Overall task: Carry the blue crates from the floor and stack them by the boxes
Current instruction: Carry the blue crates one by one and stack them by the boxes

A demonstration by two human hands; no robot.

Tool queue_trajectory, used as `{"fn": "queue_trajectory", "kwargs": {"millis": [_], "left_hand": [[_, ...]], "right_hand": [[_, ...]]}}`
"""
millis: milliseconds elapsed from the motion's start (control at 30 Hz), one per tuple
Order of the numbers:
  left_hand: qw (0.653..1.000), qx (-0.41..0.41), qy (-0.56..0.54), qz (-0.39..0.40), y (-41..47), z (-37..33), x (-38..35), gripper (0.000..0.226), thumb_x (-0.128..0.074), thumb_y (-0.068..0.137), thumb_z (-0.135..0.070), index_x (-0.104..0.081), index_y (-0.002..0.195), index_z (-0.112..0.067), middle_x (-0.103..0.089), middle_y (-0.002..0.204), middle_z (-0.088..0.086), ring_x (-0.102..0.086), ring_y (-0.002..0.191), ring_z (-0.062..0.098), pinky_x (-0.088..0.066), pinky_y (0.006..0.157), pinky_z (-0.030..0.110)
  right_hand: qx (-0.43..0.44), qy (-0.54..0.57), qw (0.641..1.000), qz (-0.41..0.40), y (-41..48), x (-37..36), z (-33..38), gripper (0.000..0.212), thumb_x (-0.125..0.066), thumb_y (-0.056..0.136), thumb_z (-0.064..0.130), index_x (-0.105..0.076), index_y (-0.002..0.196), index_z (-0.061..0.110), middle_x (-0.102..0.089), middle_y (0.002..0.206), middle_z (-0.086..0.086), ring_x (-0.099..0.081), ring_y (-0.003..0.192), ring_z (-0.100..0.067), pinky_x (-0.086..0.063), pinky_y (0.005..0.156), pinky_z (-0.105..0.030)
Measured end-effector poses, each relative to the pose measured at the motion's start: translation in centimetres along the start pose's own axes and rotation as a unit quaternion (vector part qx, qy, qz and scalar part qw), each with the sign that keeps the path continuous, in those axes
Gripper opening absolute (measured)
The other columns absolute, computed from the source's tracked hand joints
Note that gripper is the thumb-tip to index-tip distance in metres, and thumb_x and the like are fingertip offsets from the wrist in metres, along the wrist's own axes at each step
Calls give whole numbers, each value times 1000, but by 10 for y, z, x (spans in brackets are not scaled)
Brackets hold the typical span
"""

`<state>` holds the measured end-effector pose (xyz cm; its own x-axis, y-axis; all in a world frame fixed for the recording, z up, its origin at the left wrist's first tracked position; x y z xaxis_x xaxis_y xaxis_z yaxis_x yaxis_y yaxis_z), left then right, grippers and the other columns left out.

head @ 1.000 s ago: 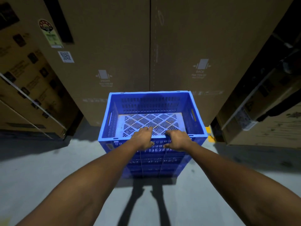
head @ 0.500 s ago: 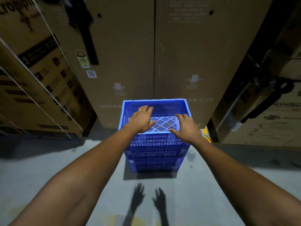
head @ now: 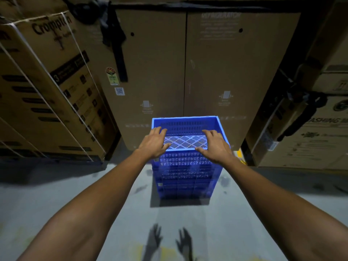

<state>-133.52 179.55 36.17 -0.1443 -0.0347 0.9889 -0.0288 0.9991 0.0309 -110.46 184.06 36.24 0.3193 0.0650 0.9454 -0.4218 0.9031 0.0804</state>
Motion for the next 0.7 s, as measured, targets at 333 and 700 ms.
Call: {"fn": "queue_trajectory", "kwargs": {"millis": [333, 700], "left_hand": [[995, 90, -25, 33, 53, 77, -75, 64, -52, 94, -46, -30, 145, -14, -30, 151, 16, -26, 140, 32, -37, 106, 49], [987, 107, -116, 36, 145, 158, -246, 64, -38, 101, -44, -16, 154, -15, -4, 163, 11, 2, 150, 26, -14, 121, 41]], "right_hand": [[99, -12, 990, 100, 103, -110, 26, 79, -61, 86, 58, -30, 148, 20, -40, 145, -10, -40, 131, -31, -45, 99, -47], [82, -28, 960, 267, 208, -308, 37, 63, -65, 87, 45, -44, 139, 18, -54, 137, -6, -53, 122, -29, -46, 89, -39]]}}
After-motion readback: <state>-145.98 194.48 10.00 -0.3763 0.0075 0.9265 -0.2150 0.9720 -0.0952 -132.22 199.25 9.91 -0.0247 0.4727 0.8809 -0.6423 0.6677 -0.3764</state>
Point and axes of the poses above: each hand's wrist, its own y-axis towards the middle knuckle, its own x-axis out of the back of the hand, z = x × y, the point moved 6 cm from there along y, towards the middle knuckle
